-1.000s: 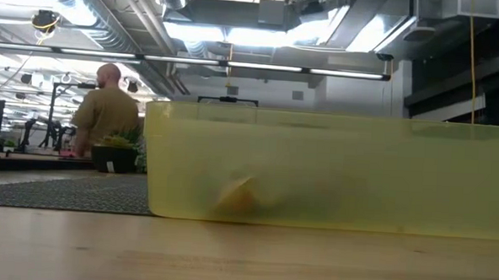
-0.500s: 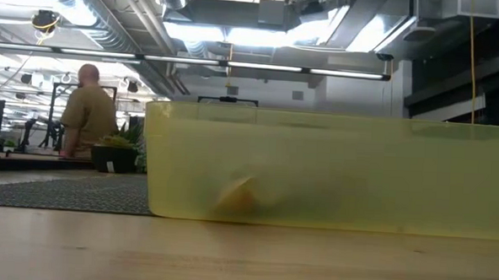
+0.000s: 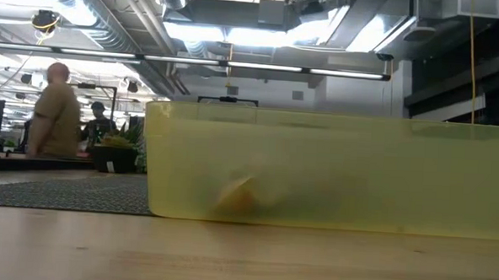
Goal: Pick and place Granola Bars by type
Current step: Put the yellow granola bar into the blue bin
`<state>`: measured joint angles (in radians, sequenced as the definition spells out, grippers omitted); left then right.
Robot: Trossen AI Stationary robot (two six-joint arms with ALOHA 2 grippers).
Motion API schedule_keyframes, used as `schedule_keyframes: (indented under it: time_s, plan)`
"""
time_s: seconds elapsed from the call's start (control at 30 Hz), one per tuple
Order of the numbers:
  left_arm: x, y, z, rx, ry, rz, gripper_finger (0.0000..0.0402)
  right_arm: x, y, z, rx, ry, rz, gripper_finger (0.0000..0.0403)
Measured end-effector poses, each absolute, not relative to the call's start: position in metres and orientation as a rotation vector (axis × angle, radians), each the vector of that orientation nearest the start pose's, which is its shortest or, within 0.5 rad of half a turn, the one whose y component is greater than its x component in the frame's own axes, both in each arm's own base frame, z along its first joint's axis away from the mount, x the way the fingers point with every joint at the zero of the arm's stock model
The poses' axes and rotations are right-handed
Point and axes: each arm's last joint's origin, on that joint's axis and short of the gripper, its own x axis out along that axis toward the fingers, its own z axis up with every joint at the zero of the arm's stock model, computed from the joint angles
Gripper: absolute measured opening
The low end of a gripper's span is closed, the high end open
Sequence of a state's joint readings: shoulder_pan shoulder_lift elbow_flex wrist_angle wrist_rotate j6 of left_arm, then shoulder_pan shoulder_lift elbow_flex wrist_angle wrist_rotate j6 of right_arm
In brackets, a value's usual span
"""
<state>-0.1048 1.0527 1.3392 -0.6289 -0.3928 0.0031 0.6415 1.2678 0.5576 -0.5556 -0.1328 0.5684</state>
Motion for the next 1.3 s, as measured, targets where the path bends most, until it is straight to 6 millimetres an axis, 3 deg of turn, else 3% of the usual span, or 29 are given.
schedule_keyframes:
  time_s: [0.13, 0.33, 0.5, 0.6, 0.93, 1.3]
  plan:
    - [0.196, -0.01, 0.428, 0.091, 0.337, 0.279, 0.0088, 0.165, 0.125, 0.173, 0.14, 1.36, 0.284, 0.0059]
    - [0.197, -0.01, 0.428, 0.092, 0.332, 0.279, 0.0088, 0.183, 0.121, 0.235, 0.014, 1.318, 0.193, 0.0058]
    - [0.197, -0.01, 0.428, 0.088, 0.331, 0.279, 0.0088, 0.198, 0.112, 0.291, -0.007, 1.161, 0.052, 0.0058]
    - [0.197, -0.01, 0.428, 0.087, 0.331, 0.267, 0.0088, 0.206, 0.105, 0.311, 0.005, 1.067, -0.015, 0.0058]
    - [0.197, -0.011, 0.428, 0.097, 0.336, 0.223, 0.0088, 0.225, 0.07, 0.322, 0.125, 0.99, -0.159, 0.0058]
    - [0.197, -0.012, 0.428, 0.111, 0.338, 0.206, 0.0088, 0.251, -0.017, 0.333, 0.168, 0.832, -0.276, 0.0058]
